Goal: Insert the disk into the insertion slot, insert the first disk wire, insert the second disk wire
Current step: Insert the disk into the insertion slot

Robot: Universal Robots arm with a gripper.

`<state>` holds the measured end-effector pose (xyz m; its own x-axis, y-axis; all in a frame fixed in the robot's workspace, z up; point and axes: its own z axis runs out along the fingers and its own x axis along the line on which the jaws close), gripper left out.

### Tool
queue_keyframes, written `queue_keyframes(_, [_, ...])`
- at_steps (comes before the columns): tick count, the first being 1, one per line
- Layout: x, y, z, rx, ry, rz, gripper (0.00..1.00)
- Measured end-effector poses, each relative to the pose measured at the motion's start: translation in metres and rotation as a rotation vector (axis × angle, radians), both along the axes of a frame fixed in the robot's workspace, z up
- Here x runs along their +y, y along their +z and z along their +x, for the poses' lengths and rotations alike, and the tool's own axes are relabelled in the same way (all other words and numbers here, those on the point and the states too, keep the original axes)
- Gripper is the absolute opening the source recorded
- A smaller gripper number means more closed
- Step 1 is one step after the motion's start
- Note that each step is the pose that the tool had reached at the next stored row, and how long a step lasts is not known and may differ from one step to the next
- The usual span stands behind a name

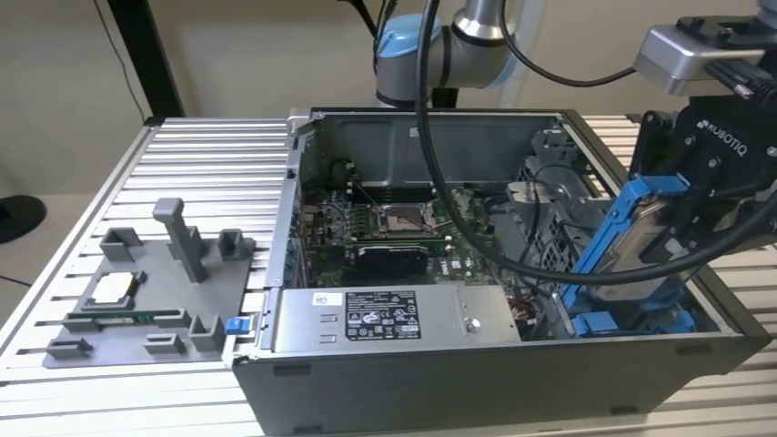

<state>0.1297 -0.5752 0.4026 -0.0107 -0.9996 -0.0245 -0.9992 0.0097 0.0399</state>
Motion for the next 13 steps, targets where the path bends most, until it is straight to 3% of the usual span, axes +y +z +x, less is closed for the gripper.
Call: queue_keyframes(13, [0.0, -0.0228, 0.0, 0.0, 0.0, 0.0043, 0.0])
